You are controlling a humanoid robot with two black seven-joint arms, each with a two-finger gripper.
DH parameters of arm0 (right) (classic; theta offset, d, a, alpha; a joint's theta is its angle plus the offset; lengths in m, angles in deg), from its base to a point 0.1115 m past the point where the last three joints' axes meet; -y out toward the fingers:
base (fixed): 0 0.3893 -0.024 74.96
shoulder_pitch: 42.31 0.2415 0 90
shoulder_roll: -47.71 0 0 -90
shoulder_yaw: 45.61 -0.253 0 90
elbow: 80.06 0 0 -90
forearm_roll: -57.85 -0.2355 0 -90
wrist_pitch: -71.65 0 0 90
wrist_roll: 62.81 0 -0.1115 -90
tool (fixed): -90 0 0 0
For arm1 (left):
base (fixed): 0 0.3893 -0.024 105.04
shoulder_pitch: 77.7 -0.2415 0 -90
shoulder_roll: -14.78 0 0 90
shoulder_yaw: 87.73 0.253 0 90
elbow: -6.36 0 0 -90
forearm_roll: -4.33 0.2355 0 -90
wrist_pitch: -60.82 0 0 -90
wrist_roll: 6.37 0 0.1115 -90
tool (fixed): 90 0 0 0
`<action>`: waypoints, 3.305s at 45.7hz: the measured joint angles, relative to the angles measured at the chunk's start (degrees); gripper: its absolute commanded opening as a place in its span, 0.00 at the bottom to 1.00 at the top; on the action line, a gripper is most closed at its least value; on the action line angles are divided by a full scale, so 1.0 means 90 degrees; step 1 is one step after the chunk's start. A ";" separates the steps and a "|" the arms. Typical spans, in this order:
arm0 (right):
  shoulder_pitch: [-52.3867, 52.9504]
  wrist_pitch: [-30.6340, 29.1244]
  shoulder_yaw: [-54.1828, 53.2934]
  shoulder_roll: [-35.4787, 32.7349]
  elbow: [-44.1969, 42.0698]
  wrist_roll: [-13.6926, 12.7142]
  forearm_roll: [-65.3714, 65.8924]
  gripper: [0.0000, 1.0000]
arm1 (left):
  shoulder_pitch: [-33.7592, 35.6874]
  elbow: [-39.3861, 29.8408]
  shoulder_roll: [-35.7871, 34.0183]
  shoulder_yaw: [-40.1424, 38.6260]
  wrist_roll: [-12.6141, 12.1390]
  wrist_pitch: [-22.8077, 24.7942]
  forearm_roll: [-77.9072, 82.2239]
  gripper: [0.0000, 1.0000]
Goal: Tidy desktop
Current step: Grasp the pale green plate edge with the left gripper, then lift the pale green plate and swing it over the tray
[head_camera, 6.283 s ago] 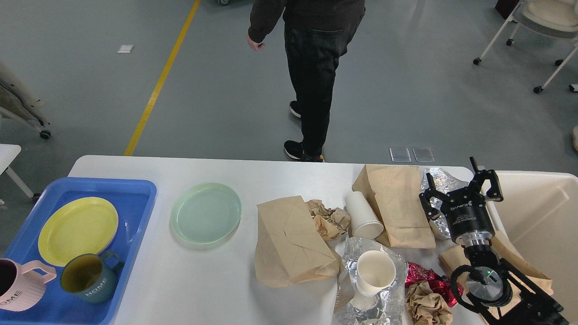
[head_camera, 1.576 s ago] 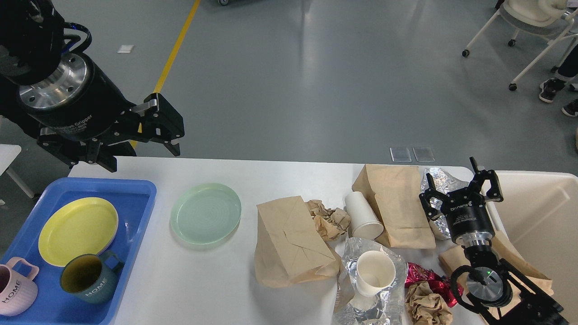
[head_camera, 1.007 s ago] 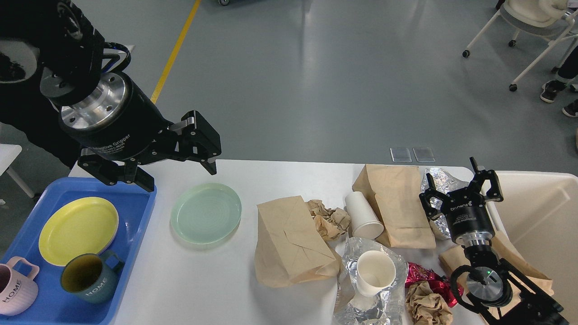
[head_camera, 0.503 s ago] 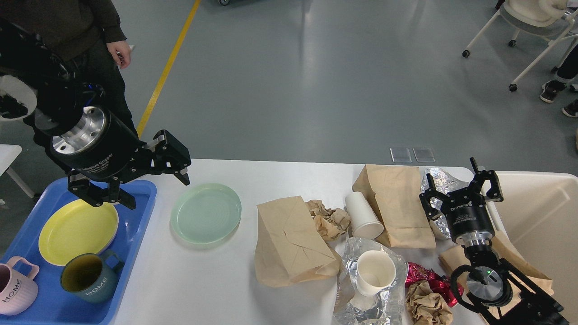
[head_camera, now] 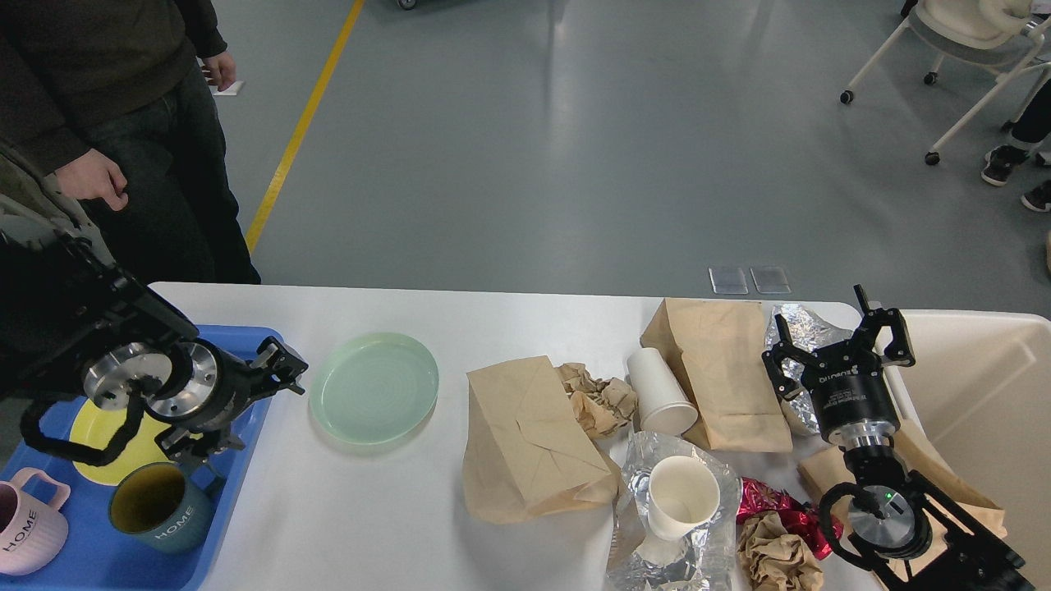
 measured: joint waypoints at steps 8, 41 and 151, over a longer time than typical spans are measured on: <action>0.0000 0.0000 0.0000 0.0001 0.0000 0.0000 0.0000 1.00 | -0.1116 0.0840 -0.0176 -0.0621 0.0011 -0.0230 -0.0081 0.89; 0.0008 0.0000 0.0000 0.0007 -0.0010 0.0000 0.0000 1.00 | -0.2910 0.2973 -0.0128 -0.2121 -0.0009 -0.0291 -0.0060 0.89; 0.0007 0.0000 0.0000 0.0006 -0.0011 0.0000 0.0000 1.00 | -0.4045 0.3742 0.0064 -0.2897 -0.0033 -0.0942 0.0009 0.00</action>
